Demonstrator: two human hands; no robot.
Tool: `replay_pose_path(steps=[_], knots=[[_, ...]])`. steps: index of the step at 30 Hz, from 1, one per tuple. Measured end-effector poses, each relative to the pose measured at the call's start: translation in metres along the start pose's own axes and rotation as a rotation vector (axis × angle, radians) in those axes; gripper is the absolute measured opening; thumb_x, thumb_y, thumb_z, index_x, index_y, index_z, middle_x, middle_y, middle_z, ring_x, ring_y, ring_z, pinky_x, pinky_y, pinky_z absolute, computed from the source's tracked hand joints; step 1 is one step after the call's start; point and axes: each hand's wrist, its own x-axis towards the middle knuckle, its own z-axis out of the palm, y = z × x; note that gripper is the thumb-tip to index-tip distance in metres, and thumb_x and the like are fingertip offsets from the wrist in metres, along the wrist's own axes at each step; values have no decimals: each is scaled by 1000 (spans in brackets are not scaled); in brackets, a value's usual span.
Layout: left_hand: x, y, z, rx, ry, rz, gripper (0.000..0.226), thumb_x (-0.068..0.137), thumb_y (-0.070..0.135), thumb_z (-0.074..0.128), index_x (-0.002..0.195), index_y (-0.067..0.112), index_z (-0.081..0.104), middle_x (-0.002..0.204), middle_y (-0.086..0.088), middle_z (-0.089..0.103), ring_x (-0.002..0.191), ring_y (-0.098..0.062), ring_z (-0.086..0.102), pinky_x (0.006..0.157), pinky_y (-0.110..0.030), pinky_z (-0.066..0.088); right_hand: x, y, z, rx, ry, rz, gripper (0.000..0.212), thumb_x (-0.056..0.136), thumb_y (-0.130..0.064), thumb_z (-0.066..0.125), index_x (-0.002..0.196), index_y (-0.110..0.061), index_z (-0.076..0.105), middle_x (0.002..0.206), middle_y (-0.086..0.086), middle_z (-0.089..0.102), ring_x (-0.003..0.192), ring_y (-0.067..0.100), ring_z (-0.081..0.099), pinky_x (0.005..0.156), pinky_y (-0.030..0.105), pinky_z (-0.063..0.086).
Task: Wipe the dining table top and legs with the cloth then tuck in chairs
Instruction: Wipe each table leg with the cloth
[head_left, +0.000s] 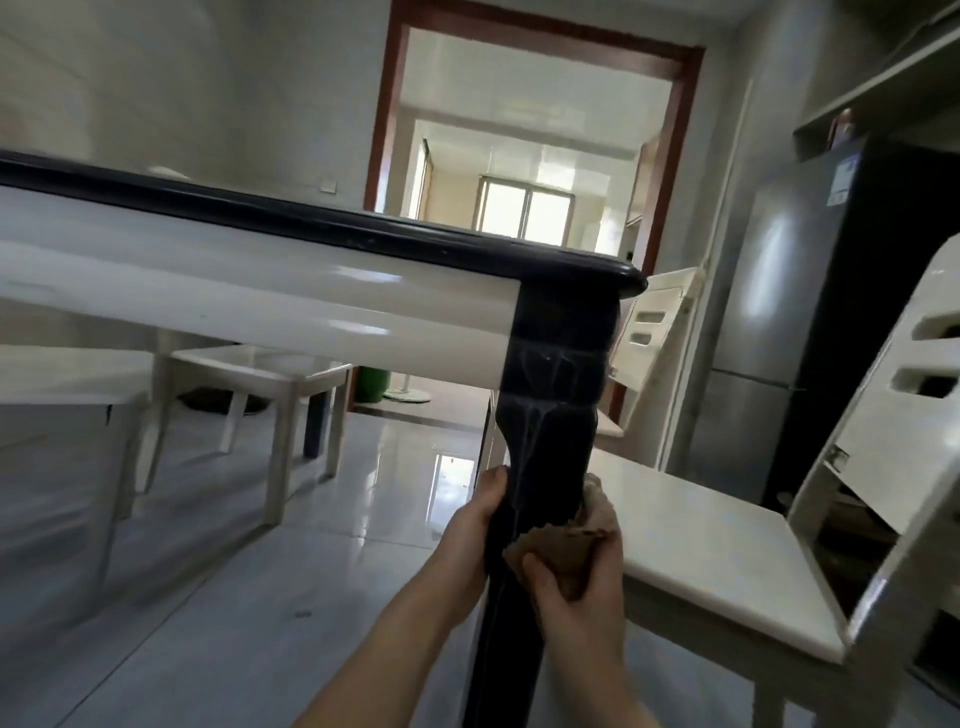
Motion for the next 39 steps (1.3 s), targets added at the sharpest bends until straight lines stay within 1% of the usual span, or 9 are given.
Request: replay_pose_path(steps=[8, 13, 19, 22, 24, 27, 31, 34, 39], knots=[[-1, 0, -1, -27, 28, -32, 42, 97, 42, 38, 119, 15, 62, 111, -5, 71, 104, -16, 67, 90, -29, 50, 51, -51, 16, -52, 147, -58, 54, 77, -37, 76, 120, -34, 43, 114, -14, 54, 102, 2, 52, 96, 20, 43], [0, -2, -4, -29, -5, -18, 43, 97, 43, 38, 115, 15, 66, 109, -6, 72, 103, -16, 67, 91, -27, 51, 41, -29, 3, -143, 49, -124, 74, 76, -20, 79, 128, -44, 32, 116, -28, 45, 103, -17, 45, 88, 0, 35], [-2, -3, -2, -25, 3, -7, 45, 97, 44, 38, 116, 14, 65, 108, -7, 72, 101, -17, 68, 82, -24, 54, 40, -34, 6, -209, 103, -144, 70, 73, -27, 82, 128, -33, 39, 118, -15, 49, 100, -8, 50, 81, -6, 37], [-4, -1, 0, 8, -6, 19, 43, 97, 45, 36, 115, 19, 65, 107, -1, 73, 101, -13, 68, 86, -25, 52, 57, -60, 18, -162, 169, -100, 57, 77, -42, 75, 123, -27, 45, 113, -14, 52, 96, -2, 52, 82, 2, 42], [-5, 0, 0, 25, -15, 26, 43, 98, 44, 35, 115, 20, 66, 108, 0, 72, 102, -13, 67, 89, -26, 50, 66, -68, 19, -130, 210, -77, 51, 83, -49, 64, 123, -20, 51, 110, -8, 59, 95, 6, 57, 92, 24, 50], [-4, -1, 0, 43, -21, 39, 43, 98, 45, 33, 113, 23, 67, 110, 0, 72, 104, -13, 66, 93, -30, 48, 64, -63, 14, -63, 284, -77, 34, 92, -40, 56, 116, -17, 59, 99, -6, 65, 91, 5, 60, 95, 40, 51], [-4, -2, 3, 7, -26, 37, 43, 98, 44, 33, 113, 20, 66, 102, 0, 74, 96, -12, 69, 78, -23, 55, 50, -47, 12, -73, 165, -193, 61, 83, -44, 68, 136, -26, 41, 125, -9, 55, 114, 3, 54, 103, 25, 46], [0, -6, 4, -67, -41, 34, 37, 99, 39, 35, 111, 20, 64, 87, 5, 76, 81, -5, 71, 60, -16, 54, 54, -56, 27, -275, 206, -112, 90, 65, -60, 76, 137, -24, 35, 131, -4, 45, 117, 11, 49, 104, 32, 45], [0, -5, 3, -64, -26, 45, 37, 98, 41, 37, 102, 20, 68, 88, 4, 76, 80, -8, 72, 59, -16, 54, 68, -70, 27, -166, 322, -53, 63, 76, -57, 70, 123, -20, 50, 113, -5, 59, 101, 13, 59, 92, 27, 50]])
